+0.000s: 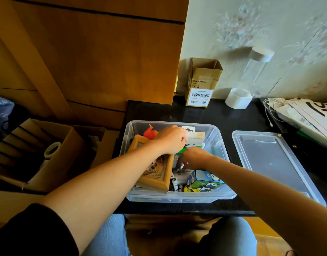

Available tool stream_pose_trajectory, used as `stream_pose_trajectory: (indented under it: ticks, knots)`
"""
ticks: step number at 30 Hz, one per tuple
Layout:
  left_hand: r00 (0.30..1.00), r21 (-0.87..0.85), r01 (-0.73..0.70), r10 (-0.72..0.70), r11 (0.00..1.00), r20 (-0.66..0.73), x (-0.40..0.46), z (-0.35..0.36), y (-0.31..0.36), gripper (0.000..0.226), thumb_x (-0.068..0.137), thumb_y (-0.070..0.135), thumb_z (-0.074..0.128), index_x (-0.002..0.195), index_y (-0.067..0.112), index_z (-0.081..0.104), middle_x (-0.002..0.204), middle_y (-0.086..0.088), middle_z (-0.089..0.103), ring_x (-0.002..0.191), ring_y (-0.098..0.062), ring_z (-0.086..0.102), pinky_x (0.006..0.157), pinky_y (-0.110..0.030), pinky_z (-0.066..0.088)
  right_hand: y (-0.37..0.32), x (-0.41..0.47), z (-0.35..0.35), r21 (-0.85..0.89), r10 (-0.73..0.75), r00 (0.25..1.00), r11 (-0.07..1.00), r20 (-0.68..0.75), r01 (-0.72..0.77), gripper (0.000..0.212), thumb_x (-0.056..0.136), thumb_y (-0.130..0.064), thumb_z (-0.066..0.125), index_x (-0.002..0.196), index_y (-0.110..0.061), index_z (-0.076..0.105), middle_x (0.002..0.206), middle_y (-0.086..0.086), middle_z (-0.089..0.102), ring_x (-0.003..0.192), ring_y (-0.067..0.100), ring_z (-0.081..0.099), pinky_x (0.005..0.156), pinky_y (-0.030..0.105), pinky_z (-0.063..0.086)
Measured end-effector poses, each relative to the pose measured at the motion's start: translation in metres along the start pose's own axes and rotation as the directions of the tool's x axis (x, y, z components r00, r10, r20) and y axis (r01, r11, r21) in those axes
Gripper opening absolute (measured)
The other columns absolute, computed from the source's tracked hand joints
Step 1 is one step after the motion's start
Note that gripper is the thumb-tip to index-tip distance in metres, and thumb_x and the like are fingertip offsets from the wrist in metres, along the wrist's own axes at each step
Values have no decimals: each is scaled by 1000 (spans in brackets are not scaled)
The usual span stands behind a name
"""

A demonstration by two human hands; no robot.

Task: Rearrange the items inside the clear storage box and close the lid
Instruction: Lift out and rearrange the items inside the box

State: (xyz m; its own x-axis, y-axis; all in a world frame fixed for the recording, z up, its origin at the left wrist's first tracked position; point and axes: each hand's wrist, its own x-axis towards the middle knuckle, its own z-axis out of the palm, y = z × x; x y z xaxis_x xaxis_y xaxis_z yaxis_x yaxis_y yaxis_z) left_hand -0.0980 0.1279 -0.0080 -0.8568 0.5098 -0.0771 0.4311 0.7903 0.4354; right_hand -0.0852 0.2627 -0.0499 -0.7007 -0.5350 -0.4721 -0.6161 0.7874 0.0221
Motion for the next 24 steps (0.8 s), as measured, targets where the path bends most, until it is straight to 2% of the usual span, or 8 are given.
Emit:
stream_pose_trajectory:
  ticks: [8,11,14,16,20,24]
  knots:
    - [1000,-1,10,-10,1000,-13,2,3,0,33,96,18,41,108,16,71,146,5,44,125,-22,43,98,-33,37,1,-1,2,-122,170,985,979,25,-166,23,92,-18,50,101,-6,66,100,12,66,83,25,58,76,32,50]
    - [1000,11,9,-9,1000,-13,3,4,-2,33,95,18,41,106,16,72,145,4,45,122,-22,44,94,-32,39,10,-7,5,-207,275,961,941,14,-266,24,92,-12,54,114,-6,60,111,11,64,98,25,62,83,33,50]
    - [1000,1,27,-27,1000,-3,3,6,-3,33,95,18,42,115,19,67,141,0,49,119,-23,46,91,-32,41,18,-11,9,-207,337,941,919,-23,-334,32,91,-13,57,122,-7,56,115,11,62,102,25,61,86,32,50]
    - [1000,-1,26,-26,1000,-4,3,6,-3,33,95,18,42,116,18,67,141,-1,49,120,-23,46,91,-31,40,18,-9,11,-167,345,938,924,-27,-344,32,91,-14,58,122,-7,57,115,11,62,102,27,61,87,33,50]
    - [1000,11,-7,7,1000,1,1,2,-1,33,95,17,41,102,15,73,146,4,43,124,-23,42,96,-33,37,18,-7,12,-122,348,937,929,-30,-349,28,92,-14,56,118,-7,60,114,11,63,102,27,61,87,33,49]
    - [1000,28,-16,16,999,16,2,1,-1,34,94,16,40,98,15,74,147,4,42,124,-24,41,99,-35,35,22,-5,8,-139,347,935,925,-78,-355,26,89,-8,58,115,-7,62,112,10,64,102,27,62,84,34,51]
